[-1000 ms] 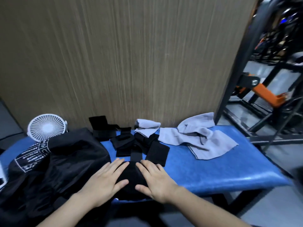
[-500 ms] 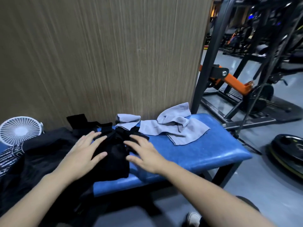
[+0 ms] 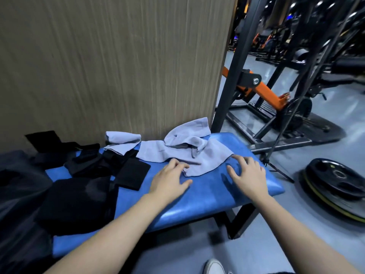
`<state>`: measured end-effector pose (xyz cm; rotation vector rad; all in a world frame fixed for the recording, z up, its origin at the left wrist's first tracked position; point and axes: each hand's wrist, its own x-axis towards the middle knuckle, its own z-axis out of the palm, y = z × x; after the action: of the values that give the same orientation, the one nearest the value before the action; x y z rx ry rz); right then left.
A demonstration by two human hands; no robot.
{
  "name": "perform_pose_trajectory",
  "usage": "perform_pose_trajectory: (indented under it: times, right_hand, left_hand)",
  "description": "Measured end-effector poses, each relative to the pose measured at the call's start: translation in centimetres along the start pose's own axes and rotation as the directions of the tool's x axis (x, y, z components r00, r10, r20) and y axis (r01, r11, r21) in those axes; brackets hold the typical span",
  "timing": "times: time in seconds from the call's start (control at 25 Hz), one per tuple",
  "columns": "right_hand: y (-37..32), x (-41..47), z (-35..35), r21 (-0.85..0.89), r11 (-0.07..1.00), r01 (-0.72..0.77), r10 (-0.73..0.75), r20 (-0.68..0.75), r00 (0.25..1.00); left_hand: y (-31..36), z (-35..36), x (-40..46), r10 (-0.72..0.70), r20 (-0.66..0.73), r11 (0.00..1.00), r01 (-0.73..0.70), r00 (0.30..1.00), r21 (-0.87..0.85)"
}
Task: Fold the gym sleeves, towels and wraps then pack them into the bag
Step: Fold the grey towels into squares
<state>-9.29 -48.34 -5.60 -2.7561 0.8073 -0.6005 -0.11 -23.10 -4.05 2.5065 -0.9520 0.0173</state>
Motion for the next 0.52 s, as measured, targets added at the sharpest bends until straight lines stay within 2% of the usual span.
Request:
perform_pose_trajectory:
  times: [0.2,0.32,0.52]
  right_hand:
    - [1.2,3.6,1.4,0.051,0.998,0.044,-0.049,0.093,0.994]
    - [1.3,5.5,2.9,0.055,0.996,0.070,-0.074,0.073,0.995]
    - [-0.1,7.4,4.8,0.158,0.987,-0.004,-0.004,0.052,0.999]
  left_hand:
    - [-0.5,3.0,4.8,0.030,-0.016,0.997,-0.029,0.999,0.069]
    - [-1.0,3.3,6.0,0.103,-0.029,0.988,-0.099,0.994,0.120]
    - [-1.8,3.6,5.5,0.207,-0.142,0.971,-0.185,0.968,0.151]
